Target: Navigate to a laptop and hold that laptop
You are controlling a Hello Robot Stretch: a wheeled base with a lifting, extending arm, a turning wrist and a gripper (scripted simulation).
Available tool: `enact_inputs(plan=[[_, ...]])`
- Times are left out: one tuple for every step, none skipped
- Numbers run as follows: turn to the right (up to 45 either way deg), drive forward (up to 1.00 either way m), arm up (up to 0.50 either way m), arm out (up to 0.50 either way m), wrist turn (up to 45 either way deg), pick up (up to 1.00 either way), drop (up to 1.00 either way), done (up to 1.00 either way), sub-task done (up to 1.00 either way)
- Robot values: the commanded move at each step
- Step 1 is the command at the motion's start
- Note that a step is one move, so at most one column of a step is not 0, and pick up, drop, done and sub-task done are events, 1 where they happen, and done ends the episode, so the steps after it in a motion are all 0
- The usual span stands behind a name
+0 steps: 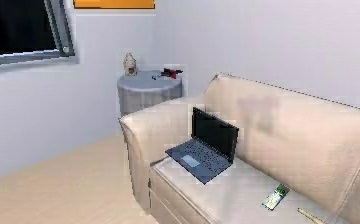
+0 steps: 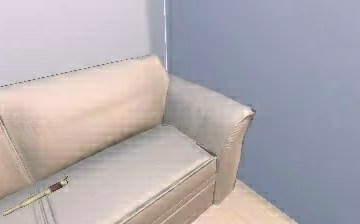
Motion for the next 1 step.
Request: enact_inputs(plan=[[-45.0, 0.0, 0.0, 0.0, 0.0, 0.0, 0.0, 0.0, 0.0]])
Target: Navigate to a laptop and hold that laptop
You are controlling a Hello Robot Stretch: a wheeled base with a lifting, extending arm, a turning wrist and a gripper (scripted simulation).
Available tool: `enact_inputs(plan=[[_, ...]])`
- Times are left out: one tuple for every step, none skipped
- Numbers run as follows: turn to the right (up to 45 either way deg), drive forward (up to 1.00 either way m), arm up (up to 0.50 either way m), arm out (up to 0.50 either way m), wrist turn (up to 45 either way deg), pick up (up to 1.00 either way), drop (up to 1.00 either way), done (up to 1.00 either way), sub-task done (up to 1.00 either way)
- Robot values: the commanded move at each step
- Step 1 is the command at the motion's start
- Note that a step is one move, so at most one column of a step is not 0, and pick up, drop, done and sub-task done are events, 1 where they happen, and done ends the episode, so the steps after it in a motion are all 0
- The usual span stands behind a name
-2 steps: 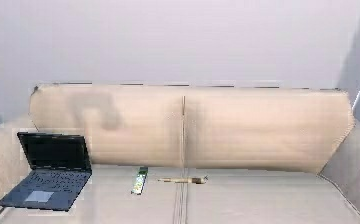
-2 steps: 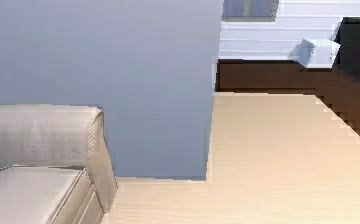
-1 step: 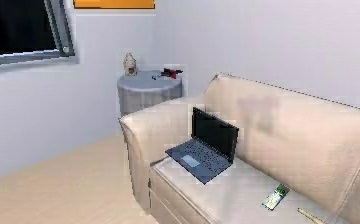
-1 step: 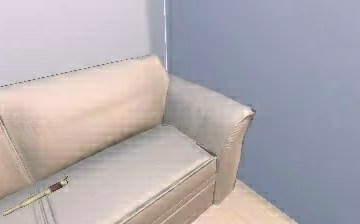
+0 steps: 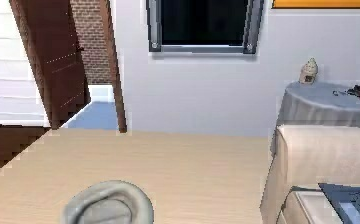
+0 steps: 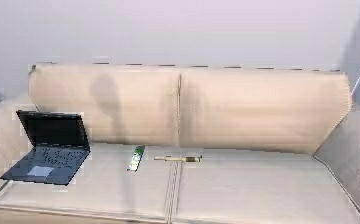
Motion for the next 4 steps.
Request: enact_inputs(plan=[[-33.0, 0.0, 0.0, 0.0, 0.0, 0.0, 0.0, 0.0, 0.0], [45.0, 0.0, 0.0, 0.0, 0.0, 0.0, 0.0, 0.0, 0.0], [12.0, 0.0, 0.0, 0.0, 0.0, 0.0, 0.0, 0.0, 0.0], [0.0, 0.65, 0.0, 0.0, 0.0, 0.0, 0.0, 0.0, 0.0]])
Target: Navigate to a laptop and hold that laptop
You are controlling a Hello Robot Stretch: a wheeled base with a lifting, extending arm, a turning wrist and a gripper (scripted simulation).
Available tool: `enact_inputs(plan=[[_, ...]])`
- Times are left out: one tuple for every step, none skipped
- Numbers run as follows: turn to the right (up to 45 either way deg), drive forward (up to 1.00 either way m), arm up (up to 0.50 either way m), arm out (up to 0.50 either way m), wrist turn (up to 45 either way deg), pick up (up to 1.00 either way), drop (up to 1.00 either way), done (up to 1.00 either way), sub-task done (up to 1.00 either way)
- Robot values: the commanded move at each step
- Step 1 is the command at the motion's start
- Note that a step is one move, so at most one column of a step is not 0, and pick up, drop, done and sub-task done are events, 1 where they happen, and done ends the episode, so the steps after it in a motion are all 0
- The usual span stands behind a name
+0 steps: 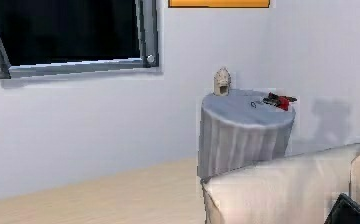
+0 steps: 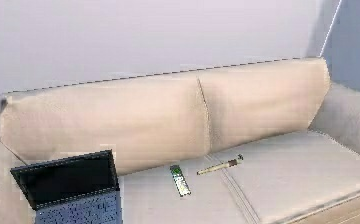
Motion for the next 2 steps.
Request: enact_inputs(plan=[[-30.0, 0.0, 0.0, 0.0, 0.0, 0.0, 0.0, 0.0, 0.0], [0.0, 0.0, 0.5, 0.0, 0.0, 0.0, 0.0, 0.0, 0.0]])
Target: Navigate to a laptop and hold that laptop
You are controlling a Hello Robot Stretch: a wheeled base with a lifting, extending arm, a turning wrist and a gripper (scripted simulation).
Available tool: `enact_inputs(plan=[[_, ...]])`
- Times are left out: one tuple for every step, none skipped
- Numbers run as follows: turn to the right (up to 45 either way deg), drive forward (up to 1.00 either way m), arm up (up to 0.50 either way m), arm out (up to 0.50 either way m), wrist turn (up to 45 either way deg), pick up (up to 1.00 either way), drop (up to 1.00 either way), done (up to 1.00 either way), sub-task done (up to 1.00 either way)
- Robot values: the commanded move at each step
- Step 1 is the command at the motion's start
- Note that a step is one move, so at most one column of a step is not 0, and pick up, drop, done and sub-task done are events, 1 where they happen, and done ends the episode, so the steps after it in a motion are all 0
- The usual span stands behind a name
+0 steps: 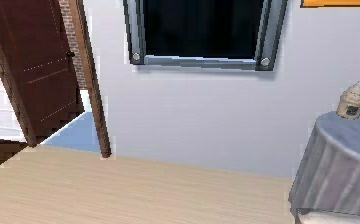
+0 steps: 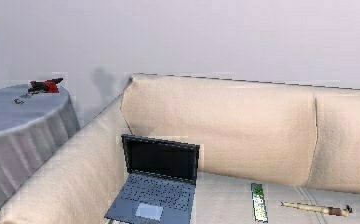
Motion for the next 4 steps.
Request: enact_inputs(plan=[[0.0, 0.0, 0.1, 0.0, 0.0, 0.0, 0.0, 0.0, 0.0], [0.0, 0.0, 0.0, 0.2, 0.0, 0.0, 0.0, 0.0, 0.0], [0.0, 0.0, 0.0, 0.0, 45.0, 0.0, 0.0, 0.0, 0.0], [0.0, 0.0, 0.0, 0.0, 45.0, 0.0, 0.0, 0.0, 0.0]])
